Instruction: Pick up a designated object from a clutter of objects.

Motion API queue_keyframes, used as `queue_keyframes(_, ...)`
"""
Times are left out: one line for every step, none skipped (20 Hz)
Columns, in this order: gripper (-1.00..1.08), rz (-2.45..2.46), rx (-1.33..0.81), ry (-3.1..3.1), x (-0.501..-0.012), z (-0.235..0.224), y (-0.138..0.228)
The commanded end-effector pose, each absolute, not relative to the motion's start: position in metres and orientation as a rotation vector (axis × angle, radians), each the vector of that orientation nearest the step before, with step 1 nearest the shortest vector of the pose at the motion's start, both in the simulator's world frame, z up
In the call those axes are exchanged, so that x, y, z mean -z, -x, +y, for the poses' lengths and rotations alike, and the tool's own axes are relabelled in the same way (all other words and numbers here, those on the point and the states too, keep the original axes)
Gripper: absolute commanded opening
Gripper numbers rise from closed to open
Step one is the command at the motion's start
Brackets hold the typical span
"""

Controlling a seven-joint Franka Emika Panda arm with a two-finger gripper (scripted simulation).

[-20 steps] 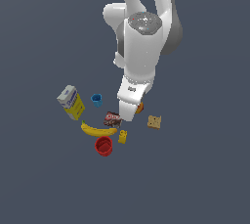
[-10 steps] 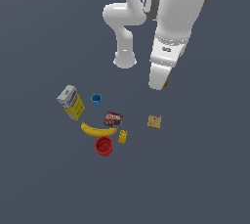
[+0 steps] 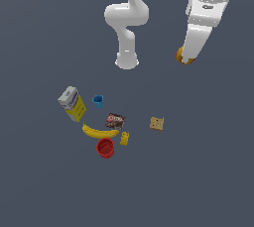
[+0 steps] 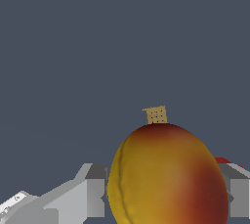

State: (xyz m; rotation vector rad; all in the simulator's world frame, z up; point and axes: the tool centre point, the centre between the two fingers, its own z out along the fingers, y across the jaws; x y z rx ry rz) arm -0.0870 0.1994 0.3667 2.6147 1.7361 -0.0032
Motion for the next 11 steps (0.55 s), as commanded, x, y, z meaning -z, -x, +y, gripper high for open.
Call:
queue_keyframes(-1.00, 1.735, 0.003, -2.616, -0.381, 0.215, 0.097)
queue_keyframes(-1.00, 1.735, 0.002, -2.617, -0.386, 0.219, 0.100)
queue_keyframes(-1.00, 1.735, 0.002, -2.617, -0.390, 0.224, 0.102)
queue_keyframes(-1.00, 1.735, 0.002, -2.617, -0.394, 0.228, 0.104)
queue_keyframes(-1.00, 1.735, 0.001, -2.618, -0.397, 0.231, 0.106)
queue_keyframes(-1.00, 1.735, 0.001, -2.618, -0.399, 0.234, 0.107)
queue_keyframes(-1.00, 1.735, 0.001, -2.618, -0.402, 0.236, 0.108)
queue_keyframes(-1.00, 1.735, 0.001, -2.618, -0.403, 0.238, 0.109)
queue_keyframes(-1.00, 1.735, 0.001, -2.618, -0.404, 0.239, 0.110)
queue_keyframes(-1.00, 1.735, 0.000, -2.619, -0.405, 0.240, 0.110)
queue_keyframes(-1.00, 1.735, 0.000, -2.619, -0.405, 0.240, 0.110)
